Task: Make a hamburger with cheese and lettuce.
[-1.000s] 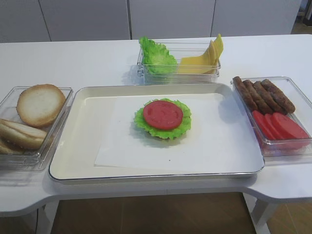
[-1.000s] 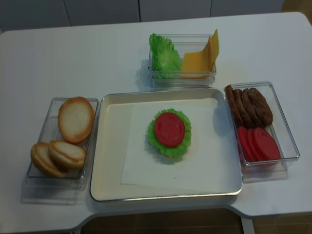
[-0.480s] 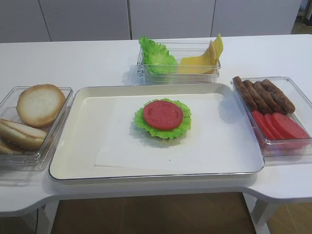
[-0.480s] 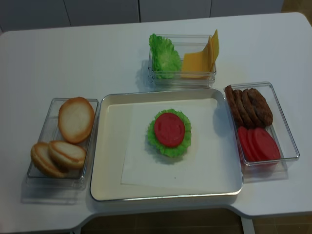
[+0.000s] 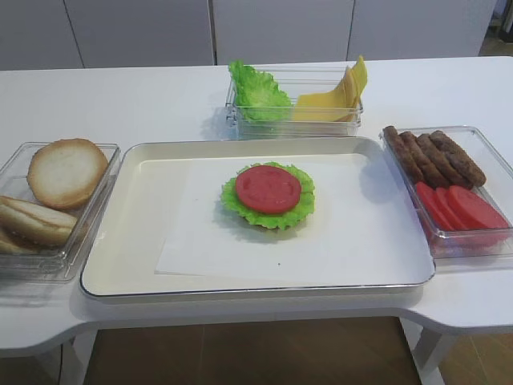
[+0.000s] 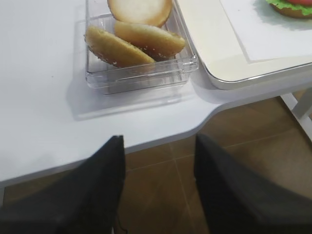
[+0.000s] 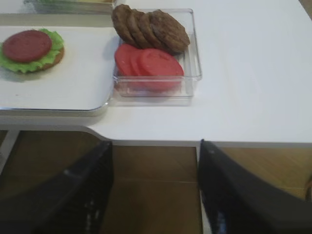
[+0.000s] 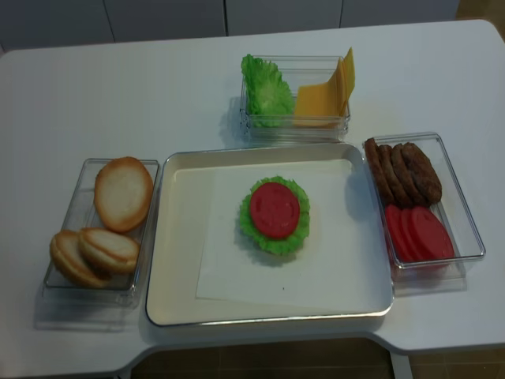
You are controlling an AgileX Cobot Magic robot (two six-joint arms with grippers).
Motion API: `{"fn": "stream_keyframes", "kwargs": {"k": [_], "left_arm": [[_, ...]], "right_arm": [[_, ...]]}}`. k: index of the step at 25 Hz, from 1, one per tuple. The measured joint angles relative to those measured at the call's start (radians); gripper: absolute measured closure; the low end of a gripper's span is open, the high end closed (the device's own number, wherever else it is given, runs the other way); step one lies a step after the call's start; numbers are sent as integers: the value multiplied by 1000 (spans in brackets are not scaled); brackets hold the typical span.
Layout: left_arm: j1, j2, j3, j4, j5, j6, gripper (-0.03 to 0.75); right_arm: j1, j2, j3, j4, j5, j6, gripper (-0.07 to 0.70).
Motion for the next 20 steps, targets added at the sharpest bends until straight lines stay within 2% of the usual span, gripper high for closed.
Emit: {"fn": "stream_keyframes", "kwargs": {"k": [5, 13, 20], "left_arm": [[0, 0, 0, 0, 0, 0, 373], [0, 0, 0, 0, 0, 0, 373], [0, 0, 0, 0, 0, 0, 373]], "right_arm": [[0, 0, 65, -114, 0, -6, 203], [0, 0, 98, -117, 0, -2, 202], [0, 0, 110, -113, -34, -2, 201]]}}
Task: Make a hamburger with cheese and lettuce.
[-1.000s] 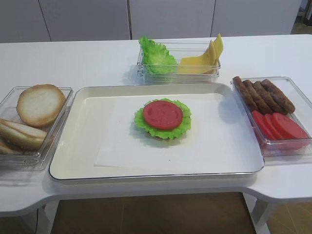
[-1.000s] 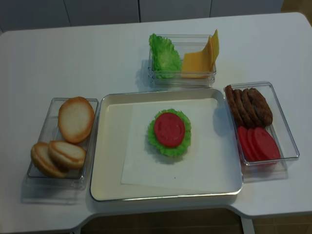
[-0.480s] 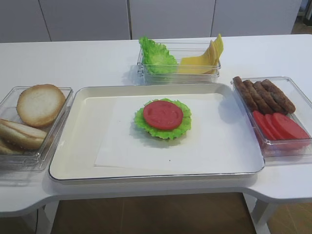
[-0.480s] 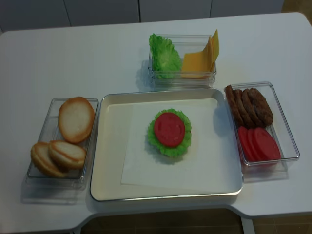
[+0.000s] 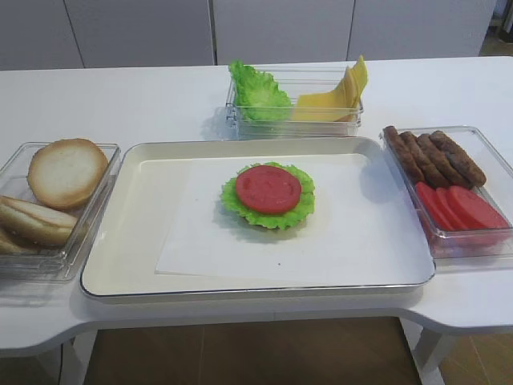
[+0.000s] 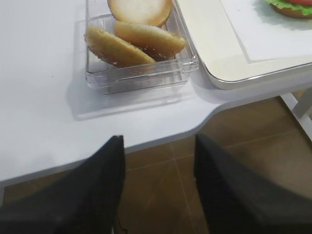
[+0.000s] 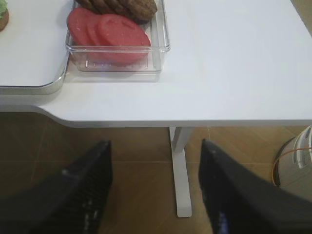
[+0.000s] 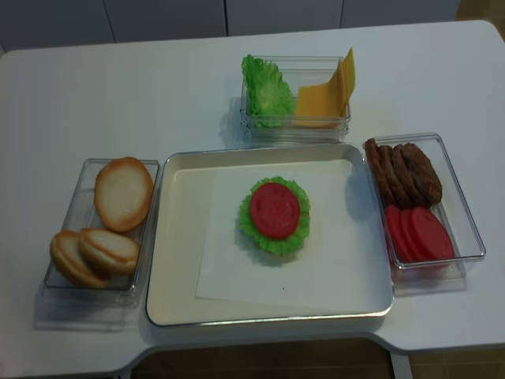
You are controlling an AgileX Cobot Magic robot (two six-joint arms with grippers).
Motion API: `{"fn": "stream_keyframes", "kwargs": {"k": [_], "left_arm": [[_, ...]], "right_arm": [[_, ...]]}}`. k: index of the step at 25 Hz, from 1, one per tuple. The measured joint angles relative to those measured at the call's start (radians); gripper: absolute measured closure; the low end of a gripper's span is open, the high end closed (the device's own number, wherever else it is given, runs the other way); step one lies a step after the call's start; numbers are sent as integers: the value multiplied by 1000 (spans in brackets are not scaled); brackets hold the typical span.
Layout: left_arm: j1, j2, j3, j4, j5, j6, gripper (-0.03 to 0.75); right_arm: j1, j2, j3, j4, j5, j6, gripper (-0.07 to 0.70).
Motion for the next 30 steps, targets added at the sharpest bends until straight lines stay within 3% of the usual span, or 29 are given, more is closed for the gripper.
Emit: {"fn": "stream_keyframes", "kwargs": {"k": [10, 24, 30], "left_arm": [[0, 0, 0, 0, 0, 0, 373], [0, 0, 0, 0, 0, 0, 373], [0, 0, 0, 0, 0, 0, 373]], "right_arm": [[0, 0, 40, 0, -94, 22, 201], [0, 0, 40, 2, -98, 42, 202], [0, 0, 40, 2, -98, 44, 238]]}}
